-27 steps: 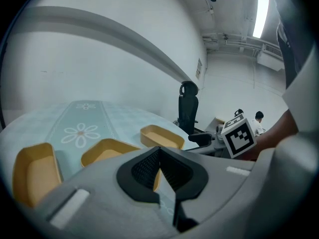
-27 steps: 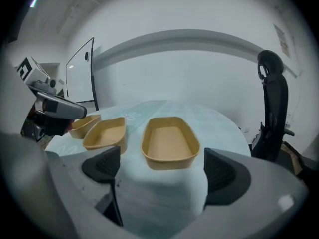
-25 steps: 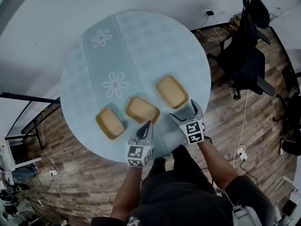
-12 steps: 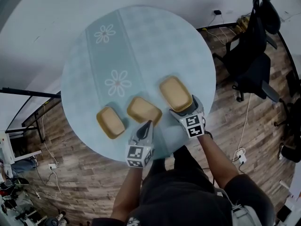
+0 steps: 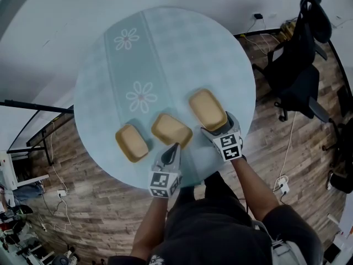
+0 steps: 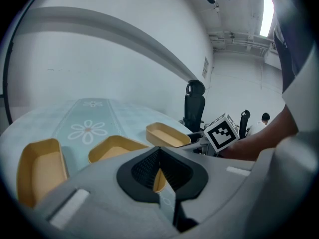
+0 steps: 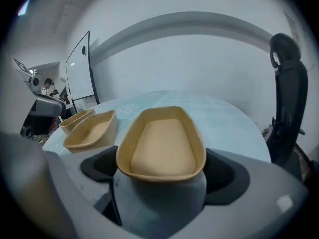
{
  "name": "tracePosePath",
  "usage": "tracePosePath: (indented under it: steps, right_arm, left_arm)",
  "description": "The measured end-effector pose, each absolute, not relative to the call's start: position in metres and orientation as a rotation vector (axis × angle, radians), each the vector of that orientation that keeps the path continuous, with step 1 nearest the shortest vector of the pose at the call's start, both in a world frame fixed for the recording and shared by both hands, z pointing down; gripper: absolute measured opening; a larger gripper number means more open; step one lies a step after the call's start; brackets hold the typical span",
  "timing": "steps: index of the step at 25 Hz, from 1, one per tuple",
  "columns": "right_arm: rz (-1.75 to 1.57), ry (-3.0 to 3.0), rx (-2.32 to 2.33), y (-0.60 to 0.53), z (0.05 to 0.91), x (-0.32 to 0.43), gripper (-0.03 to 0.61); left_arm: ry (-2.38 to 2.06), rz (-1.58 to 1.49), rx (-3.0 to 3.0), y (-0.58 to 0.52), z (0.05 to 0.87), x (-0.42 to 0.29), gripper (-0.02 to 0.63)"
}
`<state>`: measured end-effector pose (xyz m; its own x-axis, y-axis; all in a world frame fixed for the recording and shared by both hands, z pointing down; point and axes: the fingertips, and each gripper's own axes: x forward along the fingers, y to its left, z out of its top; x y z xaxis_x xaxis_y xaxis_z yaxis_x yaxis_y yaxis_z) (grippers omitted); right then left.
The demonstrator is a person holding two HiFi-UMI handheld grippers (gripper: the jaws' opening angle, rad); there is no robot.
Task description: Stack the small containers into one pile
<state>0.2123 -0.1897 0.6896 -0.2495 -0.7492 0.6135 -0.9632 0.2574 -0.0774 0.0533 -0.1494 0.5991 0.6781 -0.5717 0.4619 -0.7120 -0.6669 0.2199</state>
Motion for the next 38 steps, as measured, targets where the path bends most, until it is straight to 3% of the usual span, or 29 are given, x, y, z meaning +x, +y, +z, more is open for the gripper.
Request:
tracePosePath:
  steps: [18,38]
  right_arm:
    - [0.494,-2.184,1.640,-0.185,0.620,0.206,0.498]
    - [0.353,-2.494,1.235,-0.172,0.594,0.080,0.497]
  left_arm:
    - [-1.005,0.503,2.516,-0.131,0.588,0.034,0.005]
    - [-1.246,0.451,2.383,-0.114,0.586,-0.040,0.005]
